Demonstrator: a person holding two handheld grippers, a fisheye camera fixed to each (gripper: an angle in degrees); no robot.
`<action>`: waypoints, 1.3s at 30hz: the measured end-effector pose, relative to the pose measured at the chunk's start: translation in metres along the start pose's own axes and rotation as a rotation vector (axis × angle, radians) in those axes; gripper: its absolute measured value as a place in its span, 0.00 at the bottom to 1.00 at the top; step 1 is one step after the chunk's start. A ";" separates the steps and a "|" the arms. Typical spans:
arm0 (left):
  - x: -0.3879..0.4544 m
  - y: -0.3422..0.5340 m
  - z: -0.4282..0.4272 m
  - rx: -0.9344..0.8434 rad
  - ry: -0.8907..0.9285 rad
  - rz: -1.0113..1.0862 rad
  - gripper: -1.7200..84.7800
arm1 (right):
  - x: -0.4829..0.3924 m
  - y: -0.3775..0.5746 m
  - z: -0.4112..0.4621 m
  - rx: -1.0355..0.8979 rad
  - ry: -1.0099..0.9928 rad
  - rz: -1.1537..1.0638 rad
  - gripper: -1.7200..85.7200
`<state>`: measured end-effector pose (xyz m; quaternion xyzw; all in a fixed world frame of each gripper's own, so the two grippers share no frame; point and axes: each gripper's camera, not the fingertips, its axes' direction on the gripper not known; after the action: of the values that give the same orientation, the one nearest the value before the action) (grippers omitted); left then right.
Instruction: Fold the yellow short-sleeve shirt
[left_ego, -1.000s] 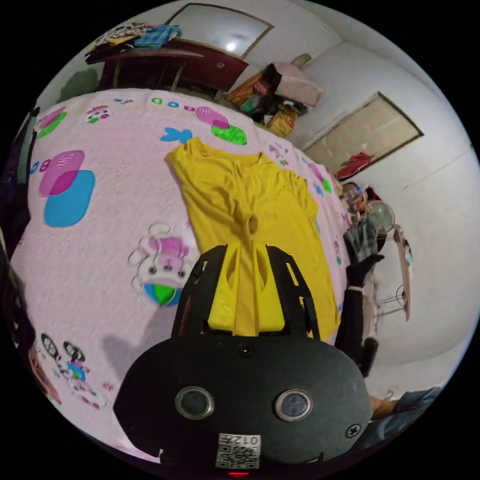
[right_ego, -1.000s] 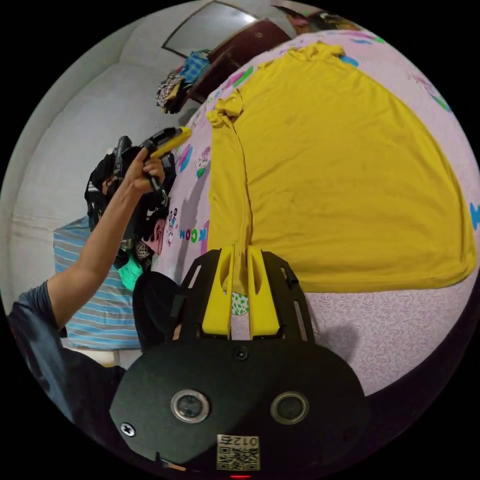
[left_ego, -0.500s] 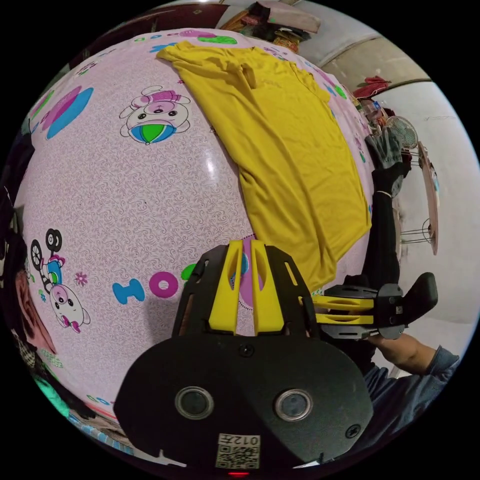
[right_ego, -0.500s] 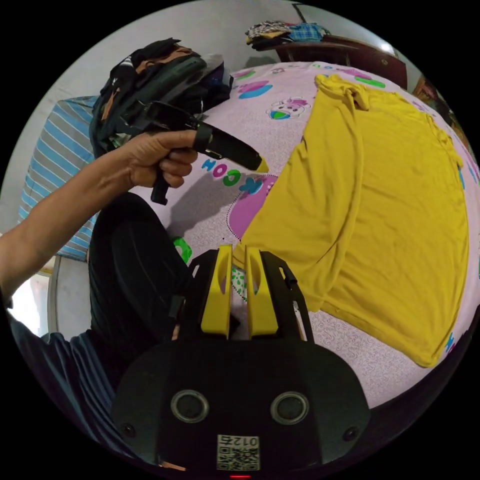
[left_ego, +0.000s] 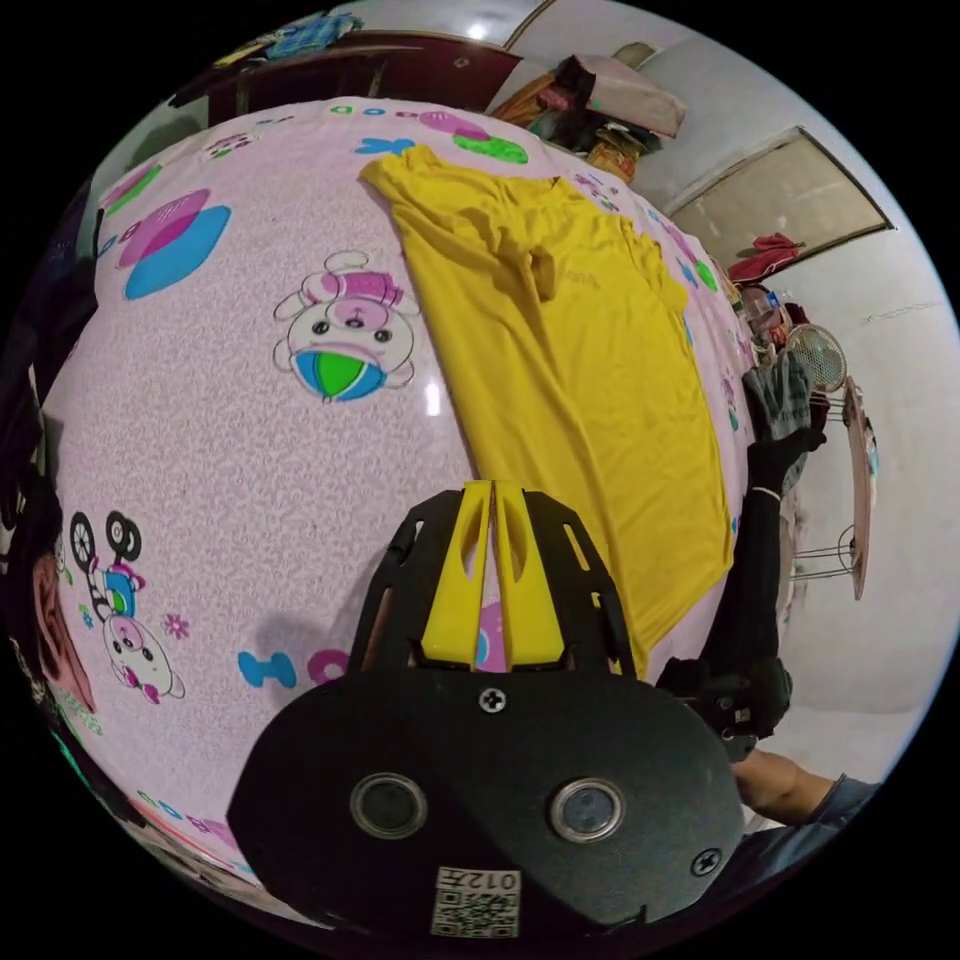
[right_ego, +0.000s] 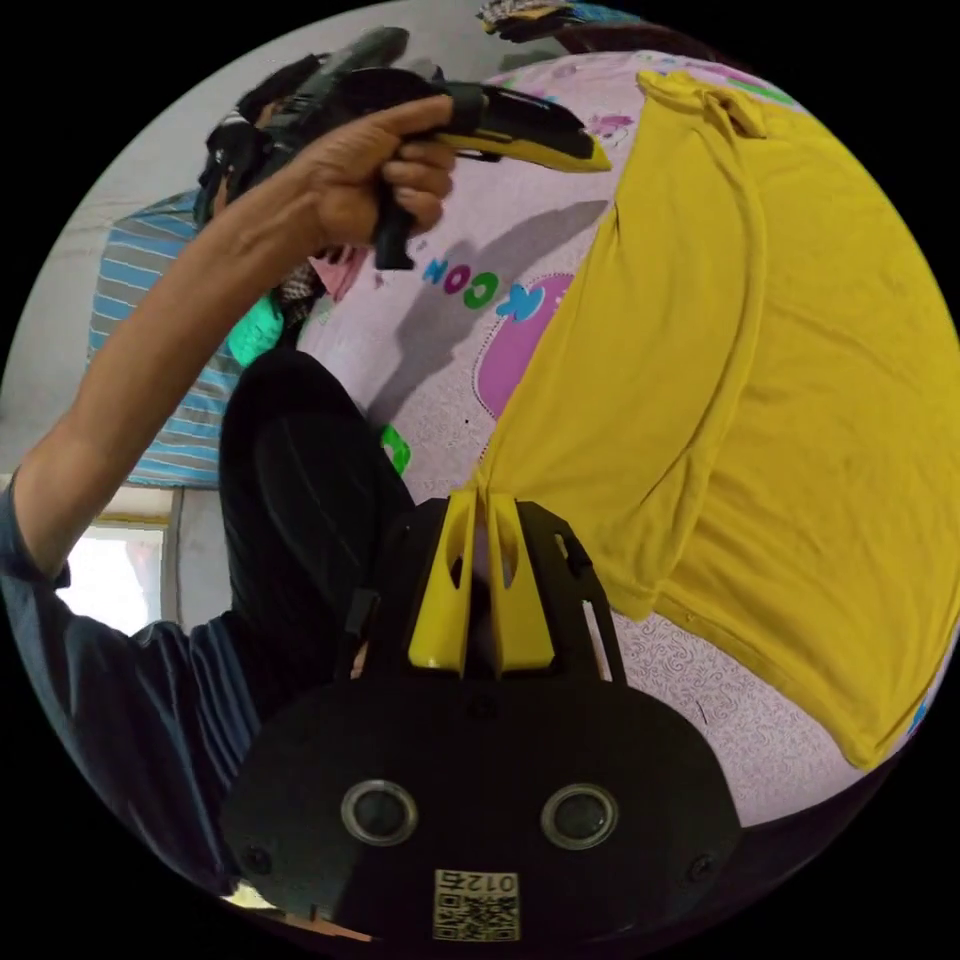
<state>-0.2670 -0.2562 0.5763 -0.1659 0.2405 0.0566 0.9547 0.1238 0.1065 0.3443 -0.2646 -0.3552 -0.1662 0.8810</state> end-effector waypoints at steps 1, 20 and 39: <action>0.003 -0.003 0.002 0.000 -0.002 0.007 0.03 | 0.005 0.005 -0.018 0.075 0.001 0.008 0.01; 0.031 0.001 0.026 -0.069 -0.147 0.132 0.02 | 0.151 0.052 -0.118 0.219 0.169 0.427 0.01; 0.019 0.046 0.032 -0.033 -0.049 0.178 0.02 | 0.177 -0.193 -0.147 0.554 0.141 0.140 0.04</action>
<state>-0.2451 -0.2013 0.5801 -0.1580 0.2297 0.1490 0.9487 0.2327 -0.1528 0.4486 -0.0255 -0.3058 -0.0195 0.9516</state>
